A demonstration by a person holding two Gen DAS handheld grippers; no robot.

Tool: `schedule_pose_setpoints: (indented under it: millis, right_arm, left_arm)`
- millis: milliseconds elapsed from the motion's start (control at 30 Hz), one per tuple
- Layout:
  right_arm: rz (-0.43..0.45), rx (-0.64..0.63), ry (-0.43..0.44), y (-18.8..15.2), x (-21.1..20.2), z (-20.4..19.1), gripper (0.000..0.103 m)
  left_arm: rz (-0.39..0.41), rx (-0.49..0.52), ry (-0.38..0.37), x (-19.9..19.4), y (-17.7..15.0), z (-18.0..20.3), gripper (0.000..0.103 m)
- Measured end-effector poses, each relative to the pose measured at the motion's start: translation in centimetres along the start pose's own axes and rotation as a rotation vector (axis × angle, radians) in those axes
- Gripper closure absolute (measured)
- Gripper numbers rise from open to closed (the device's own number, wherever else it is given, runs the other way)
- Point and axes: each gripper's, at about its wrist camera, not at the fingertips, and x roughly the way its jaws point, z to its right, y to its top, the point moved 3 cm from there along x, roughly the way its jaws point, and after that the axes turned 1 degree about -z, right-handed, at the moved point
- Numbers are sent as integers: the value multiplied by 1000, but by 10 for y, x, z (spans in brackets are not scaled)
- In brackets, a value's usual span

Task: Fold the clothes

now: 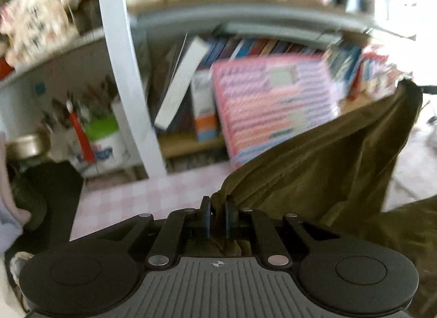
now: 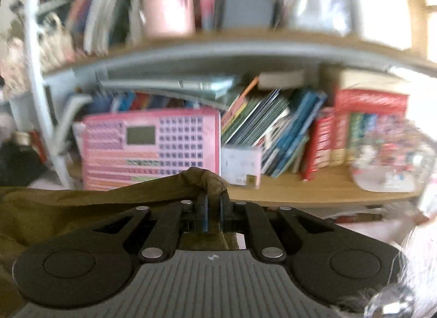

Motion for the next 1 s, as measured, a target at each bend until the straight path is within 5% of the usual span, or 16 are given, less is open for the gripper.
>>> schedule_pose_setpoints:
  millis: [167, 300, 467, 567, 667, 767, 900, 967, 1000]
  right_arm:
    - [-36, 57, -43, -64, -111, -36, 96]
    - [-262, 150, -120, -147, -151, -28, 90]
    - [-430, 315, -220, -209, -173, -37, 69]
    - [-417, 439, -195, -212, -186, -44, 61]
    - [-396, 623, -142, -212, -188, -45, 52]
    - [-359, 910, -92, -218, -183, -37, 48]
    - [-266, 1240, -74, -227, -181, -21, 45]
    - [-226, 1366, -101, -233, -175, -13, 46]
    - [-219, 1410, -119, -236, -171, -9, 47]
  left_arm:
    - [11, 21, -46, -42, -45, 14, 93]
    - [-108, -80, -89, -45, -97, 17, 85]
    - [-146, -219, -114, -71, -129, 14, 49]
    - [-141, -470, -174, -84, -145, 0, 43]
    - [-180, -957, -371, -68, -173, -20, 36]
    - [-182, -1325, -459, -43, -195, -29, 36]
    - [-121, -1493, -448, -18, -195, -33, 34]
    - [-113, -1528, -418, -6, -190, -35, 38]
    - [-117, -1536, -387, 0, -188, -37, 48]
